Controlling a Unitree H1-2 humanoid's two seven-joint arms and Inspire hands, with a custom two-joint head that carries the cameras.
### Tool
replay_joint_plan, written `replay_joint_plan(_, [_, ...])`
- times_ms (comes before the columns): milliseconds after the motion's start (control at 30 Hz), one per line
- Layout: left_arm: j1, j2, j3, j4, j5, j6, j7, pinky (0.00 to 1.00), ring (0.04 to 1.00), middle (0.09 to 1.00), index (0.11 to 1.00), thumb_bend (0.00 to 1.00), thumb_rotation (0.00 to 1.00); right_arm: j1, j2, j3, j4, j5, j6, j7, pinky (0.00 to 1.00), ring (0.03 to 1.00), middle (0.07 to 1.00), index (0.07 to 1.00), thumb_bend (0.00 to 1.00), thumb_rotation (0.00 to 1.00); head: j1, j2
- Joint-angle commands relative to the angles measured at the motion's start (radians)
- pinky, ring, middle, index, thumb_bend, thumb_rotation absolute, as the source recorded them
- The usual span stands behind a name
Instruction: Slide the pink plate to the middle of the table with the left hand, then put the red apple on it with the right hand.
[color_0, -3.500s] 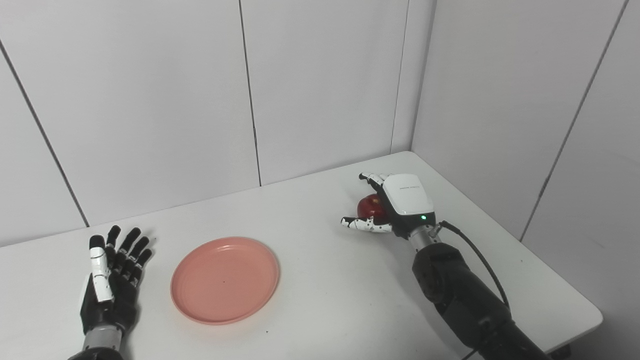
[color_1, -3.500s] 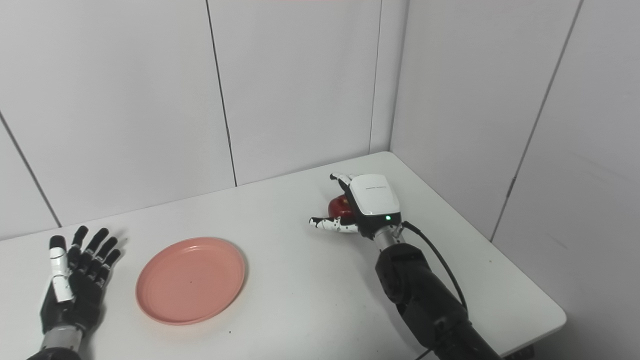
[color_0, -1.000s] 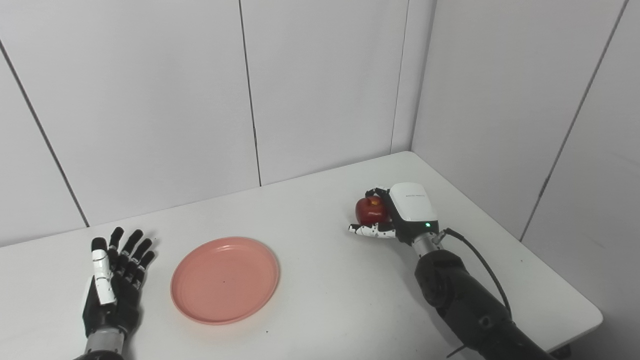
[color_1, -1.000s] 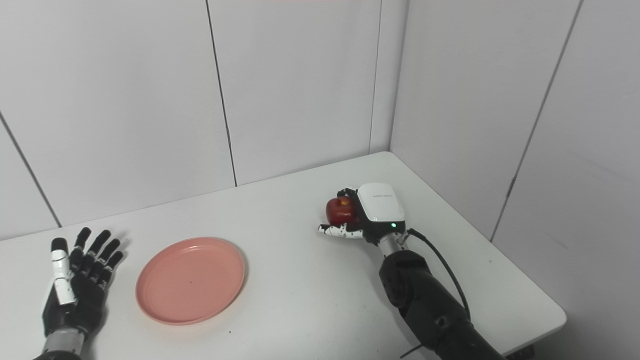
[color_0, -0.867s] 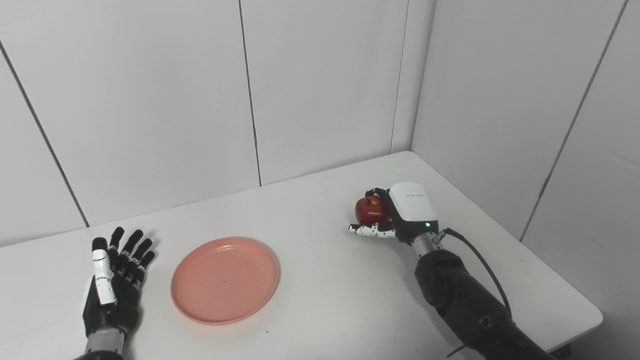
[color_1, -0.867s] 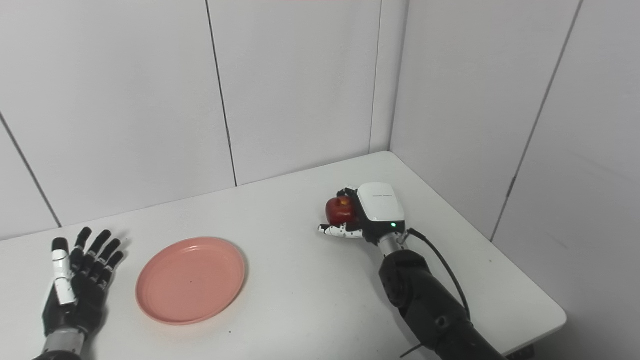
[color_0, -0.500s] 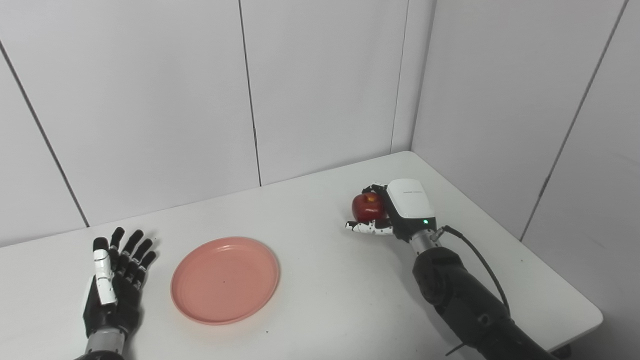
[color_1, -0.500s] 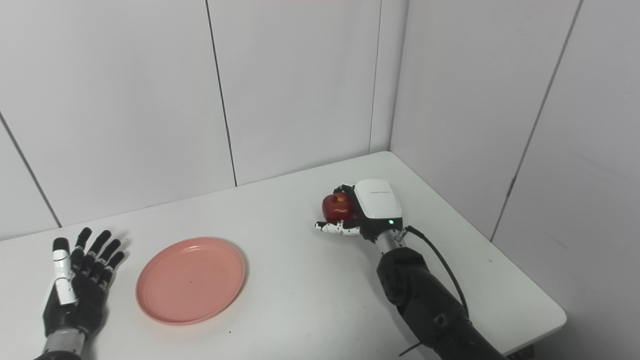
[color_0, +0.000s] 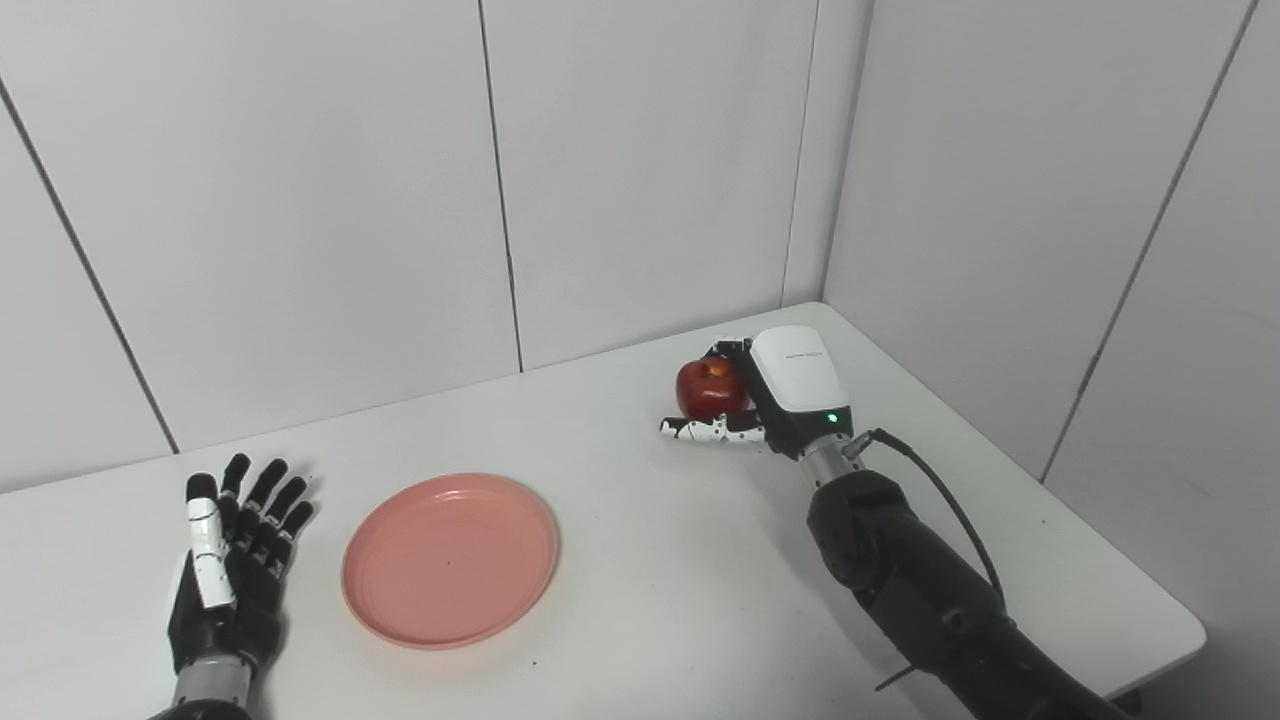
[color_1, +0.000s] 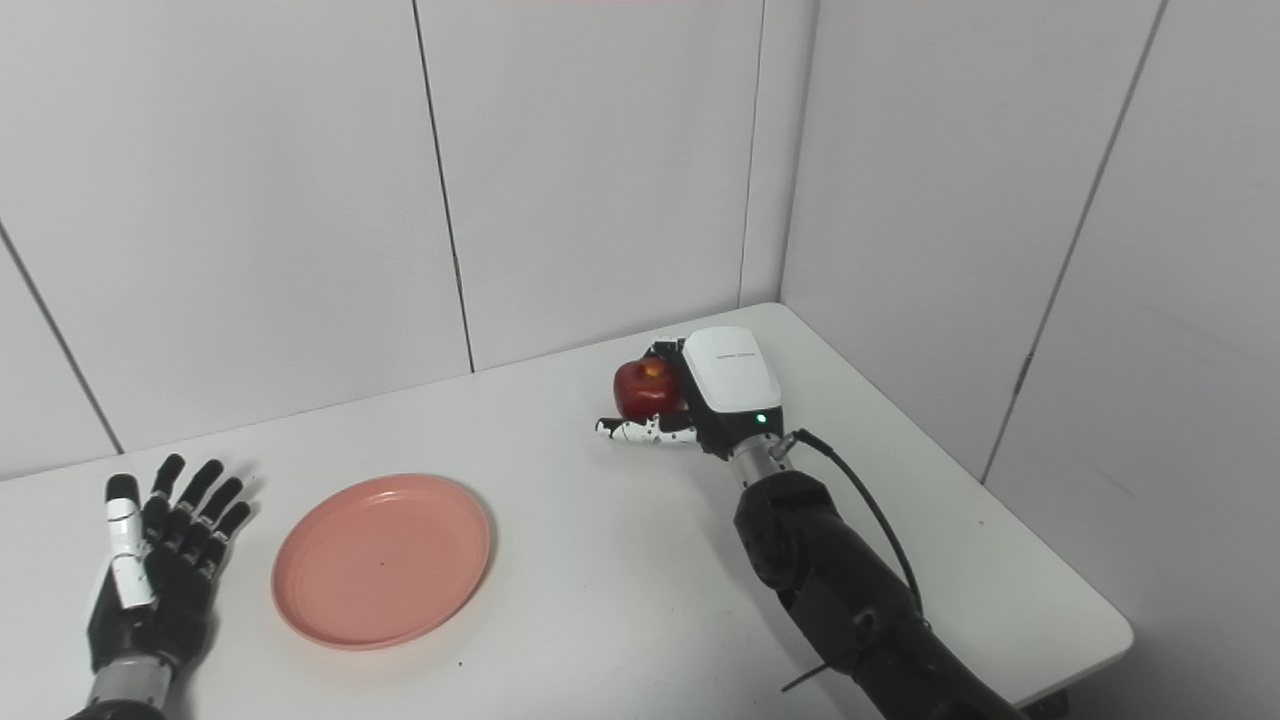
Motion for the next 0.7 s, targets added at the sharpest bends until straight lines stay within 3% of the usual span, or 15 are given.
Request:
replay_joint_plan(0, [0.05, -0.015, -0.009, 0.045, 0.024, 0.088, 0.035, 0.9, 0.888, 0.912, 0.959, 0.69, 0.95, -0.056, -0.027, -0.01, -0.037, -0.005, -0.036, -0.029, 0.12, 0.175, 0.266, 0.39, 0.57, 0.63, 0.003, 0.002])
replay_joint_plan(333, [0.057, -0.025, -0.008, 0.034, 0.038, 0.086, 0.041, 0.89, 0.879, 0.897, 0.955, 0.69, 0.95, -0.068, -0.012, 0.006, -0.069, -0.01, -0.039, -0.01, 0.11, 0.167, 0.252, 0.382, 0.56, 0.58, 0.032, 0.009])
replay_joint_plan(433, [0.06, -0.034, -0.008, 0.022, 0.042, 0.097, 0.047, 0.89, 0.879, 0.905, 0.951, 0.68, 0.95, -0.079, -0.008, 0.014, -0.076, -0.005, -0.04, 0.004, 0.13, 0.186, 0.275, 0.441, 0.55, 0.62, 0.069, 0.015])
replay_joint_plan(667, [0.064, -0.054, -0.014, 0.01, 0.057, 0.106, 0.071, 0.88, 0.876, 0.898, 0.944, 0.67, 0.96, -0.1, 0.013, 0.026, -0.095, 0.008, -0.042, 0.028, 0.13, 0.186, 0.274, 0.41, 0.56, 0.68, 0.142, 0.023])
